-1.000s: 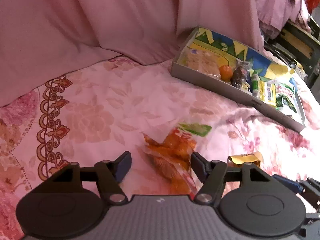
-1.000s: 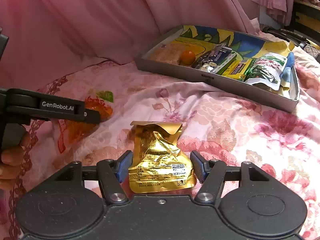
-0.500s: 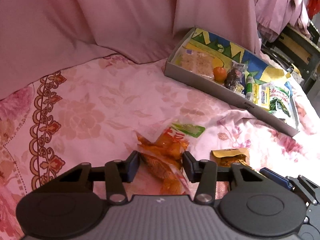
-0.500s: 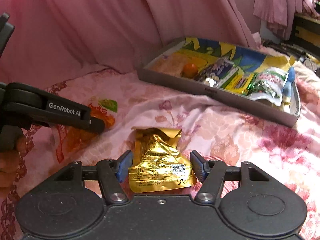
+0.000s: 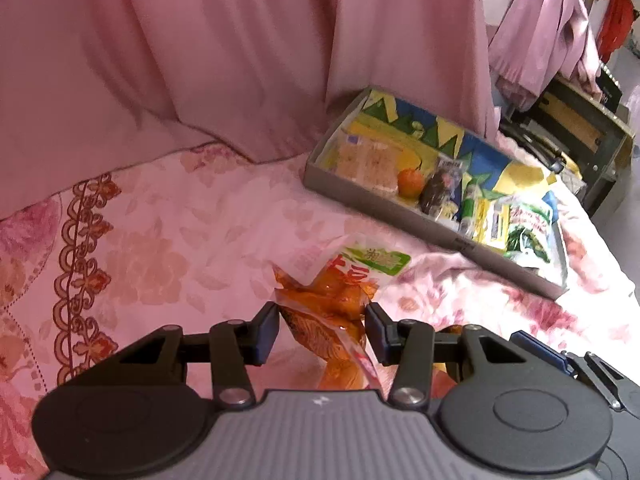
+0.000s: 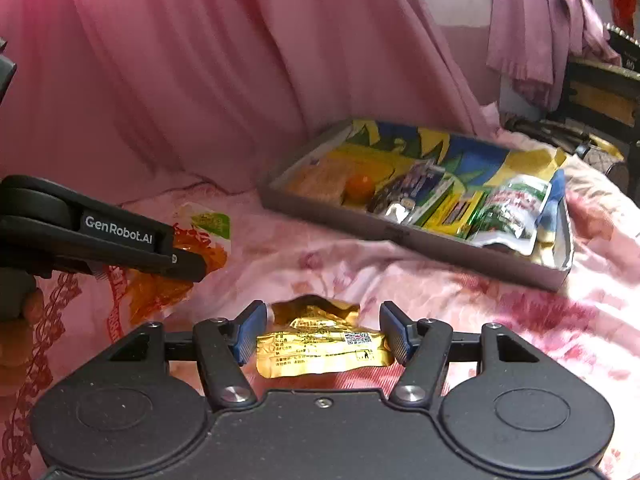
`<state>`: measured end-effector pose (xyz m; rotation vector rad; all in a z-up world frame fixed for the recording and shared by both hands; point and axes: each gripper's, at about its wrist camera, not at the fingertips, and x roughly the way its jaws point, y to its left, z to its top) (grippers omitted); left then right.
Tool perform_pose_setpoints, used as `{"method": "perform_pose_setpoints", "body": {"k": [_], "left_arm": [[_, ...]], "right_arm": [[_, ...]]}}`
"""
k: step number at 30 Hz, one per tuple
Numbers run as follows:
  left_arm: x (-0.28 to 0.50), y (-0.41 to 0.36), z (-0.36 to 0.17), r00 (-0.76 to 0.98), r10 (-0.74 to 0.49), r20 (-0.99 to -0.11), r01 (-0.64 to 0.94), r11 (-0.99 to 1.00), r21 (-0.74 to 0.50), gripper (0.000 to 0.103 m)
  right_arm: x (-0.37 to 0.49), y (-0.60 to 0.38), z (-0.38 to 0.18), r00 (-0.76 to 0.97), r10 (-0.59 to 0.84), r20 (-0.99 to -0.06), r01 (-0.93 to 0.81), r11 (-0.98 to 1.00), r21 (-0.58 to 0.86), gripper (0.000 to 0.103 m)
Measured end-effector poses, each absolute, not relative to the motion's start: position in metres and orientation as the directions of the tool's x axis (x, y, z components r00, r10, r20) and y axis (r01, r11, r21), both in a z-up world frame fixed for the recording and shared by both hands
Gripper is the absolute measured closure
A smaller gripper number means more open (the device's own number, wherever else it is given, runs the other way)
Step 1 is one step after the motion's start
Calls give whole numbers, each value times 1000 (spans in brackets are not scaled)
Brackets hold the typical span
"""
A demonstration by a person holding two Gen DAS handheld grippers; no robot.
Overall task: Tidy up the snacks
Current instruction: 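Lift the orange bag and gold packet and carry them over the tray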
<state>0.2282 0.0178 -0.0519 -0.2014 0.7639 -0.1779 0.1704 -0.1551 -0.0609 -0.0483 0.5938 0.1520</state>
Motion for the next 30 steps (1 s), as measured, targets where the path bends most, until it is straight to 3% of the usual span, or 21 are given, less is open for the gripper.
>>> {"method": "perform_pose_setpoints", "body": {"k": [8, 15, 23, 30], "left_arm": [[250, 4, -34, 770, -194, -608, 99, 977, -186, 52], [304, -30, -17, 789, -233, -569, 149, 970, -191, 52], [363, -76, -15, 773, -299, -560, 226, 954, -198, 52], [396, -94, -33, 757, -266, -596, 219, 964, -153, 52]], "right_arm": [[184, -170, -41, 897, 84, -433, -91, 996, 4, 39], [224, -207, -25, 949, -9, -315, 31, 997, 66, 39], [275, -246, -37, 959, -97, -265, 129, 986, 107, 39], [302, -255, -63, 953, -119, -279, 150, 985, 91, 39]]}}
